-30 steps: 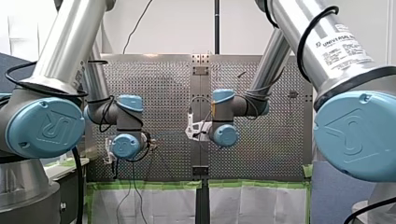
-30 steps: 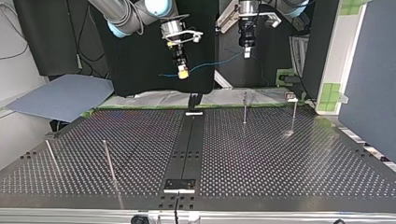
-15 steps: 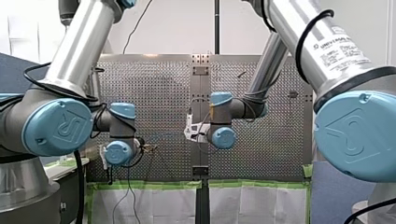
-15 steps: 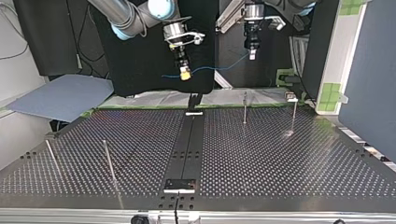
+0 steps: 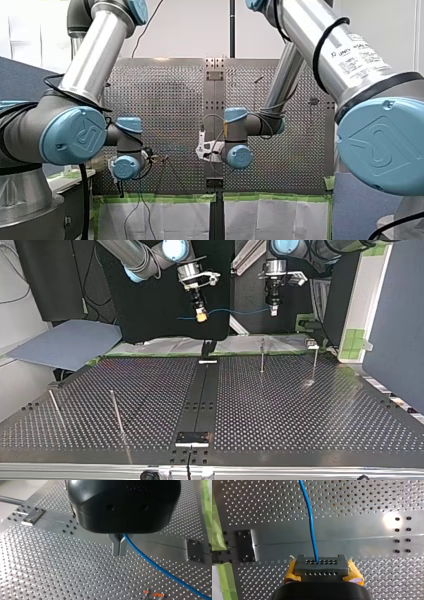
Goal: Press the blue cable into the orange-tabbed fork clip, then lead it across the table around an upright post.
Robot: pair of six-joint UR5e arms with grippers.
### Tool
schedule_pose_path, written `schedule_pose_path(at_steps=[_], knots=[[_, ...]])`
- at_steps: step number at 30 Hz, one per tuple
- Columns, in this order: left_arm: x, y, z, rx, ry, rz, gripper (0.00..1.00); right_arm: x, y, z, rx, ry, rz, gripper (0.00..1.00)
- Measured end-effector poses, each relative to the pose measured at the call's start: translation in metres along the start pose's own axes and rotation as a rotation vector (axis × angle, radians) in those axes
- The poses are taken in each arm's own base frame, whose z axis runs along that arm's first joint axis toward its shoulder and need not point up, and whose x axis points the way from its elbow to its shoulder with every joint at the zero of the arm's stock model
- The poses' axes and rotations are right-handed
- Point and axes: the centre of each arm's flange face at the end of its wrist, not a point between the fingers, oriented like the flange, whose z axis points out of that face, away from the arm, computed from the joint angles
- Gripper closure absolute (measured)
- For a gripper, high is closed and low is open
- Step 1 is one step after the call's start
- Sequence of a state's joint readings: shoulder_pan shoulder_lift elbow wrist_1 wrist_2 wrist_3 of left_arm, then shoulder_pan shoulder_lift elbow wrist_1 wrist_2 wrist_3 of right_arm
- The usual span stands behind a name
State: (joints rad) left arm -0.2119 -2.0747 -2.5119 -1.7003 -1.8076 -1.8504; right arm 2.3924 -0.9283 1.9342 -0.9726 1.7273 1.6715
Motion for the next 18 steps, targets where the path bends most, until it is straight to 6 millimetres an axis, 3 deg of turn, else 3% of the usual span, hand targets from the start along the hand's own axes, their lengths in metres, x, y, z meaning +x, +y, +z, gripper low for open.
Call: schedule_pose_path(at_steps=[6, 18], knots=[[-0.002, 0.008, 0.014, 0.009, -0.006, -0.029, 1.0, -0.023, 0.012, 0.005, -0.017, 0.002, 0.011, 1.0], [0.019, 0.006, 0.051, 0.071, -0.014, -0.033, 1.0, -0.062, 0.029, 0.02, -0.037, 0.001, 0.006, 1.0]])
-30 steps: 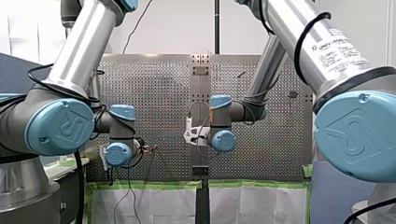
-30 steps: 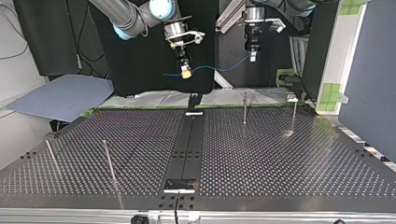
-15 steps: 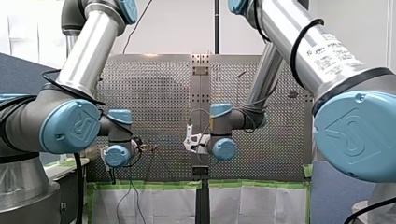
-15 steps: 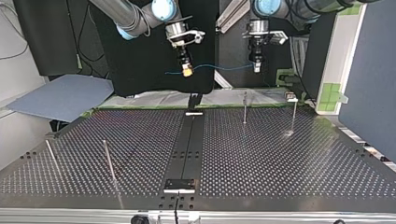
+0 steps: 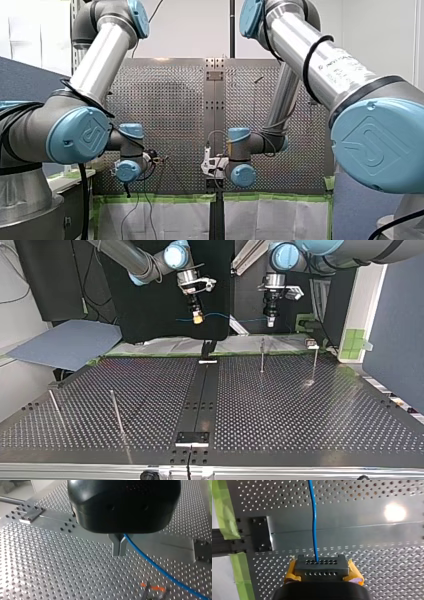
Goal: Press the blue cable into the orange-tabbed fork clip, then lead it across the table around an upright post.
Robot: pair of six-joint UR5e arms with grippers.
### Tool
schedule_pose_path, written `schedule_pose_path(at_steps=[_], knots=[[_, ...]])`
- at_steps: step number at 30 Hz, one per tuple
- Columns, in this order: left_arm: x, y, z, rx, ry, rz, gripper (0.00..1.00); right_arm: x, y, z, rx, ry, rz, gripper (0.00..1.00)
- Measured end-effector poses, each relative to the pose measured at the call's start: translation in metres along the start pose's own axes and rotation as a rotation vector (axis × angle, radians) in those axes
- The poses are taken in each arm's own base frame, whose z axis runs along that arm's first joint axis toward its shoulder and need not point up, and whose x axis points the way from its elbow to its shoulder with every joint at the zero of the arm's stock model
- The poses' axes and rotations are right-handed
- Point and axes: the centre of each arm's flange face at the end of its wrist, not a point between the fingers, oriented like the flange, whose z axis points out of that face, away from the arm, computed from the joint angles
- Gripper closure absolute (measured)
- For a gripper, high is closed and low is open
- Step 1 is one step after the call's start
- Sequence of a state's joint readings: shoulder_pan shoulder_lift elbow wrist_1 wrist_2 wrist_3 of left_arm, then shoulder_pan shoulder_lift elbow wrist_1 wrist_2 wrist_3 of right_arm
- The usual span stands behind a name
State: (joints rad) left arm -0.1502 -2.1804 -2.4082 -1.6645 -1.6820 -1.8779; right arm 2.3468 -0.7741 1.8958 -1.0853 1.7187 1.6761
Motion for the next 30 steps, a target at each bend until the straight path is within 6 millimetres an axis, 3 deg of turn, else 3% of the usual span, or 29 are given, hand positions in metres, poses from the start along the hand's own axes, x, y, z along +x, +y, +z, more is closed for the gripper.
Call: schedule_pose_path(at_steps=[7, 16, 22, 30], knots=[[0.015, 0.017, 0.021, -0.072, -0.011, 0.046, 1.0, -0.016, 0.01, 0.017, -0.014, -0.006, 0.005, 1.0], [0.037, 0.05, 0.024, -0.129, 0.04, 0.083, 1.0, -0.042, 0.018, 0.034, -0.03, -0.064, -0.002, 1.0], [0.054, 0.057, 0.026, -0.104, 0.082, 0.085, 1.0, -0.064, 0.014, 0.042, -0.02, -0.114, -0.011, 1.0], [0.066, 0.056, 0.034, -0.062, 0.104, 0.078, 1.0, -0.058, 0.014, 0.068, -0.014, -0.089, -0.012, 1.0]])
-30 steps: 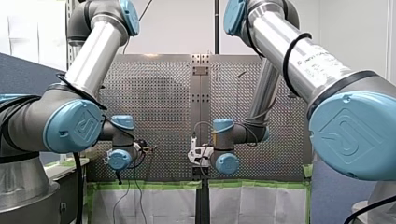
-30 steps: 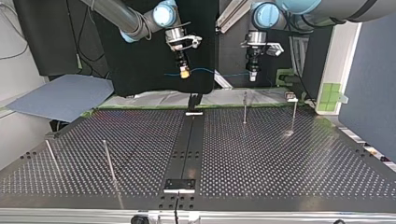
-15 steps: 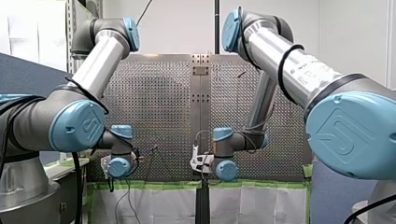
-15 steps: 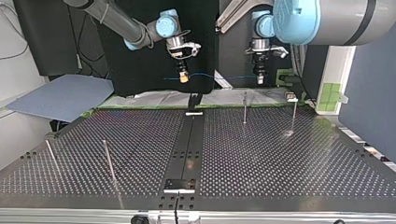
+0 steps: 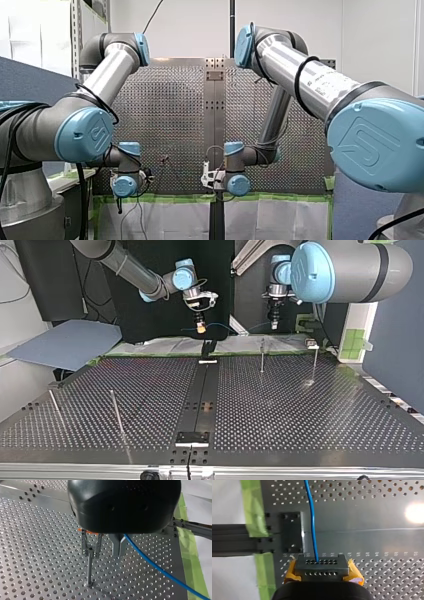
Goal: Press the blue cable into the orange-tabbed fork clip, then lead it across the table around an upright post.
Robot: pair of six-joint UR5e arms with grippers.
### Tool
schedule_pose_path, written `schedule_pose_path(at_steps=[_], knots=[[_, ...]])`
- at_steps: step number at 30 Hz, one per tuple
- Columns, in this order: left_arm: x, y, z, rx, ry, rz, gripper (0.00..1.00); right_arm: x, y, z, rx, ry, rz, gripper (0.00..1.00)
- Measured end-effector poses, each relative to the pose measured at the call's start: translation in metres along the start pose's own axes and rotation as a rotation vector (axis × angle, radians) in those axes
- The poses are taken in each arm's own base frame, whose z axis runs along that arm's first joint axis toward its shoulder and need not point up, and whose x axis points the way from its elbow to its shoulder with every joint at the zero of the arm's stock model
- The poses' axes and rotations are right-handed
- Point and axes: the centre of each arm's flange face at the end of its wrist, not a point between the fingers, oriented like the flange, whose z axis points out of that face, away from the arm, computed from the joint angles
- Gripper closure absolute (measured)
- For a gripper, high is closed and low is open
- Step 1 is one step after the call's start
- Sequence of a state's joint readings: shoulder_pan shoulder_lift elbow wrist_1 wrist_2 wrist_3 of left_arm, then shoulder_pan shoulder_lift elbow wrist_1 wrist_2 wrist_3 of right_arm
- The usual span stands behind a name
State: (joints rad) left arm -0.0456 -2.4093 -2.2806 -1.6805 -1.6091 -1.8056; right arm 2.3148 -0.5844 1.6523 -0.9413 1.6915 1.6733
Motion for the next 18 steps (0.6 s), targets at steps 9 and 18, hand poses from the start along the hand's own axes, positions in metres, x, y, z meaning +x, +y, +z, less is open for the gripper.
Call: schedule_pose_path(at_steps=[9, 18], knots=[[-0.005, 0.002, 0.026, 0.004, -0.008, -0.039, 1.0, 0.024, -0.005, 0.03, 0.013, 0.043, 0.003, 1.0], [-0.008, 0.003, 0.043, 0.004, -0.013, -0.049, 1.0, 0.041, -0.009, 0.049, 0.018, 0.071, 0.006, 1.0]])
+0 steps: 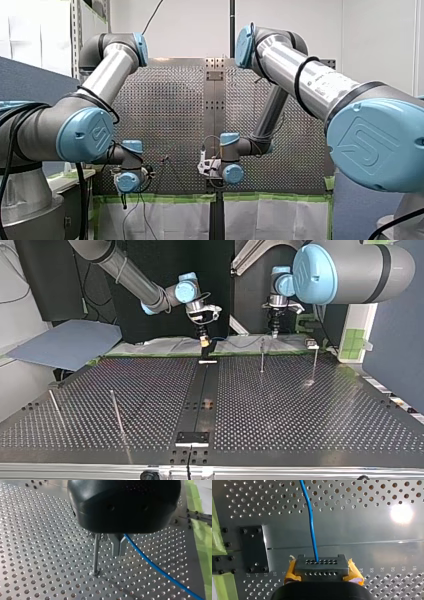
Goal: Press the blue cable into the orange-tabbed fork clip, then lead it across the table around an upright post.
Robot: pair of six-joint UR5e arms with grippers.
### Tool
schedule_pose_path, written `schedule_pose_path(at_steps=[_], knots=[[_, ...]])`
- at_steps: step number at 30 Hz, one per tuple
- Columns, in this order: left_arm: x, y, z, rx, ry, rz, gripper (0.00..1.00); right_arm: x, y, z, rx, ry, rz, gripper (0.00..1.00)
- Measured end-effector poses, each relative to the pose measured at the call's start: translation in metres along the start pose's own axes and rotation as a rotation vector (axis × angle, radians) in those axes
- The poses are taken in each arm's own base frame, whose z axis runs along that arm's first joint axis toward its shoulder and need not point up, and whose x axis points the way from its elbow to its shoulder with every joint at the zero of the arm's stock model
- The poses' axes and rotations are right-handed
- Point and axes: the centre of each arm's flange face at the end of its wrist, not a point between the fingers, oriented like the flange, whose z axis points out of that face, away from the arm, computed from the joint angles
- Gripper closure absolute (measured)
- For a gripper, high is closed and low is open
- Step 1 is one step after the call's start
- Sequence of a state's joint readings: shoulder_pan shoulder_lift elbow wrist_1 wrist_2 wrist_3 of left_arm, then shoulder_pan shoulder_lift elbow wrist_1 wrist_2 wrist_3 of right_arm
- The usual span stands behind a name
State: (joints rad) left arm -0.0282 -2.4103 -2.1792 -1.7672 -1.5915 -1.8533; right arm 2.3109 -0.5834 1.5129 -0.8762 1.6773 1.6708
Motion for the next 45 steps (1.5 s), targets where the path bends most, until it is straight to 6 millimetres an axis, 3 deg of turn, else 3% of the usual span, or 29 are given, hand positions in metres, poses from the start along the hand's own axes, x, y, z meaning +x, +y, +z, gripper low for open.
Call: schedule_pose_path(at_steps=[18, 28, 45], knots=[[-0.008, 0.003, 0.025, -0.008, -0.023, 0.004, 1.0, -0.005, 0.005, -0.002, -0.01, -0.046, -0.026, 1.0], [-0.012, 0.002, 0.04, -0.008, -0.023, 0.004, 1.0, -0.015, 0.016, -0.002, -0.029, -0.059, -0.029, 1.0], [-0.023, 0.005, 0.073, -0.021, -0.012, -0.002, 1.0, -0.01, 0.038, 0.009, -0.06, -0.039, -0.025, 1.0]])
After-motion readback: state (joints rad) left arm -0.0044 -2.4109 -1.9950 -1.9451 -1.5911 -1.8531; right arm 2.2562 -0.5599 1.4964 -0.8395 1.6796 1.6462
